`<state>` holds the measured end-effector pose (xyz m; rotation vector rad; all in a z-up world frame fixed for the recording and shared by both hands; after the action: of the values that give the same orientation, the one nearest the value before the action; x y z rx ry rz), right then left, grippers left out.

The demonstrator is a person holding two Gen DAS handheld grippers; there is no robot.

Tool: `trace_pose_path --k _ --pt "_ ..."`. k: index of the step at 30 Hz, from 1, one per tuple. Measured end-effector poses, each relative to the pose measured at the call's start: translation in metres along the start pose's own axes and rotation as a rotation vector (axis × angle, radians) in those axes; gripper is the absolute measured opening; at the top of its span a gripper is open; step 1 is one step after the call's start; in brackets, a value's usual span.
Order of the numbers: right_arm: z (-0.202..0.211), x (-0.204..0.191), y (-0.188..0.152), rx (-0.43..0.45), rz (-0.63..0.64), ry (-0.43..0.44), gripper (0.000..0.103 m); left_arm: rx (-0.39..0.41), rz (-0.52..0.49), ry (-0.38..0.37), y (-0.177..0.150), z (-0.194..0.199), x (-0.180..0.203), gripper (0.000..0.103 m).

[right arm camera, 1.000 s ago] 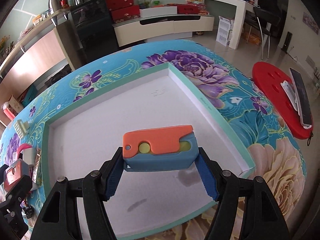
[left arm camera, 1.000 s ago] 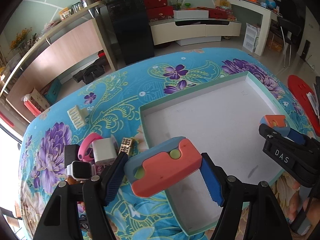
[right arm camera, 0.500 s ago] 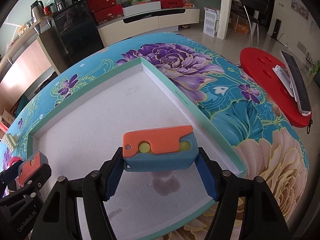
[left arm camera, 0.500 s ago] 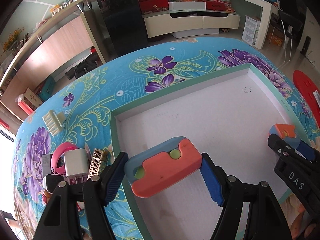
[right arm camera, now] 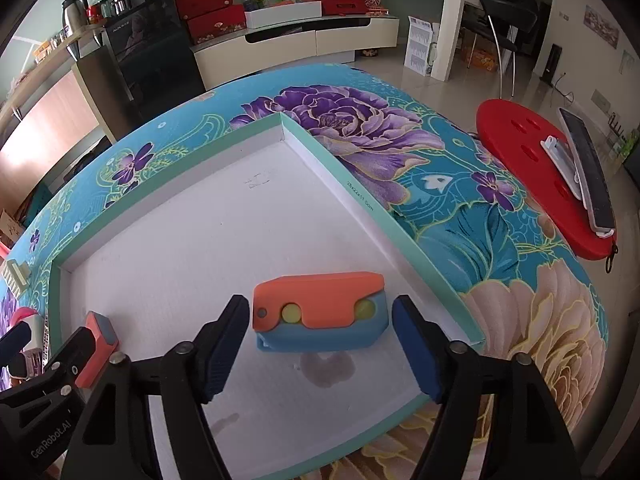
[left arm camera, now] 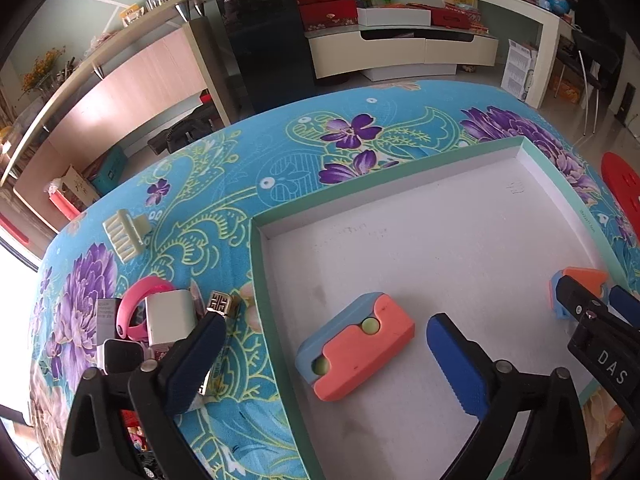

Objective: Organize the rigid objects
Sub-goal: 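Carry the pink-and-blue block into the white tray with the left tool while the right tool places the orange-and-blue block, then move the left tool to the black toy car and close on it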

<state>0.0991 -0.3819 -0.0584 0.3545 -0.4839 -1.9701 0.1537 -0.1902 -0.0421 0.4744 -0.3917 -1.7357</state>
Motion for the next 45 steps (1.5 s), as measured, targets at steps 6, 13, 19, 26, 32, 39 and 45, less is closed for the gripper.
trace_pose_path --k 6,13,19,26,32,39,45 --pt "0.000 -0.003 0.000 -0.004 0.011 -0.003 0.081 0.000 0.053 0.022 -0.003 0.004 -0.019 0.103" --pt "0.006 -0.005 0.001 0.001 0.003 -0.001 0.081 0.012 0.126 0.044 -0.011 0.013 -0.047 0.103" --pt "0.015 -0.019 0.002 0.018 0.030 0.019 0.081 0.032 0.197 0.070 -0.021 0.026 -0.079 0.103" --pt "0.027 -0.048 0.004 0.042 0.089 0.060 0.081 0.035 0.281 0.133 -0.043 0.037 -0.127 0.103" --pt "0.035 -0.085 -0.001 0.048 0.160 0.108 0.081 0.023 0.353 0.168 -0.066 0.039 -0.165 0.103" --pt "0.046 -0.142 -0.015 0.044 0.267 0.208 0.081 0.026 0.438 0.201 -0.088 0.049 -0.207 0.103" --pt "0.049 -0.173 -0.027 0.037 0.328 0.243 0.081 0.027 0.512 0.237 -0.108 0.056 -0.243 0.103"
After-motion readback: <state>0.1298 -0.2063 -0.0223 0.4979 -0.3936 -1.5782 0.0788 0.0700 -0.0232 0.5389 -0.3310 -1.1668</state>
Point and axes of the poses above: each gripper's, at about its wrist camera, not at the fingertips, and z roughly against the way its jaws point, x to its right, y to its top, the point moved 6 cm from there along -z, roughly the way its jaws point, and after that the axes turned 2 degrees about z, right-handed, at the moved point
